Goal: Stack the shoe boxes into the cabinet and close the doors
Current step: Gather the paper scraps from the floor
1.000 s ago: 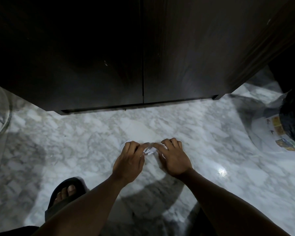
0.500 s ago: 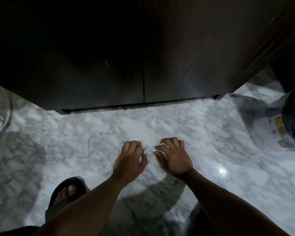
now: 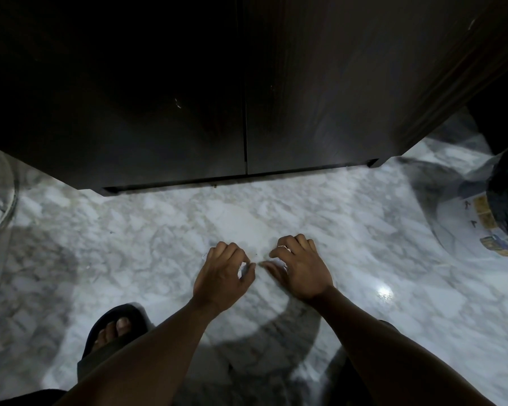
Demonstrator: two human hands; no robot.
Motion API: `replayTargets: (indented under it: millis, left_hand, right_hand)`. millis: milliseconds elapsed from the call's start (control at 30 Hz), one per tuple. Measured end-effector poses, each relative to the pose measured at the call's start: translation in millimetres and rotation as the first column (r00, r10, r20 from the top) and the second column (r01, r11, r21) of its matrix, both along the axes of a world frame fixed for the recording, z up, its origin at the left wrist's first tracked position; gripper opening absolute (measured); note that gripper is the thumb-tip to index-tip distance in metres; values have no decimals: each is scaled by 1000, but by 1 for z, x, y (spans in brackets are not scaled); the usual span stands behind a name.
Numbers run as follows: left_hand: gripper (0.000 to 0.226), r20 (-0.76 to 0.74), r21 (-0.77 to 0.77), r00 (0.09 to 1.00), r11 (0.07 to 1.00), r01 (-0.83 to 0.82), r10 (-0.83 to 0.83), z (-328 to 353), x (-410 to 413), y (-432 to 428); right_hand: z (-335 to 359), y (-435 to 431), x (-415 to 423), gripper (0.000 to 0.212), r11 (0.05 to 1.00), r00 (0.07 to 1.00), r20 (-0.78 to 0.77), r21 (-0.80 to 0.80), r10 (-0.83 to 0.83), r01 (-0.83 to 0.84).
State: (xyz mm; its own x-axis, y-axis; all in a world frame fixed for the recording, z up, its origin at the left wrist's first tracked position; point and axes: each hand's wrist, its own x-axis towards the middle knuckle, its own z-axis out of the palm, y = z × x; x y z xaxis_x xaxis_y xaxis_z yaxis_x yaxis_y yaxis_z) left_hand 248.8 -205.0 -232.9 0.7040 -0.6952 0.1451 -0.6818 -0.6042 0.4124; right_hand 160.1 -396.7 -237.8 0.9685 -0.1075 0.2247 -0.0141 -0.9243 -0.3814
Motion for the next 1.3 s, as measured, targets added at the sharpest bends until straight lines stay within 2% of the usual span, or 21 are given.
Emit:
replayTargets:
  millis: [133,333,433,533,633,733,800,933,1133,1300]
  left_hand:
    - [31,46,-43,999,999,-1,3,-1,1,-2]
    - [40,49,-206,998,978,-28,39,-5,6,-7]
    - [40,-78,-275,992,955,-113,95,3,13,-15]
    - [35,-253,-263,949,931,-254,187,11,17,-21]
    - [15,-376,-229,902,922,-313,213,13,15,-21]
    - [26,-447,-202,858,906,-373,253,20,19,-22]
    - [28,-461,-194,845,898,-394,271,29,21,-25]
    - [27,-525,-233,802,858,-457,285,51,23,-33]
    - [26,-507,-336,830,833,-439,233,109,24,-68]
    - [28,-412,-514,902,784,-349,131,181,19,-119]
  right_hand:
    - [0,-1,2,37,1000,995,99,20,-8,6]
    - [-3,-5,12,36,995,986,132,50,-97,92]
    - [-4,-9,16,36,987,974,167,78,-153,142]
    - [-4,-11,22,36,967,963,156,166,-218,192]
    - [-2,-9,26,36,910,942,106,312,-317,272]
    - [9,-8,28,23,829,922,21,446,-387,338]
    - [20,-7,27,17,743,890,-20,541,-456,393]
    - [45,-15,27,20,525,790,-139,678,-597,515]
    - [117,-40,33,18,428,703,-94,734,-705,527]
    - [203,-78,22,19,445,617,67,753,-784,484]
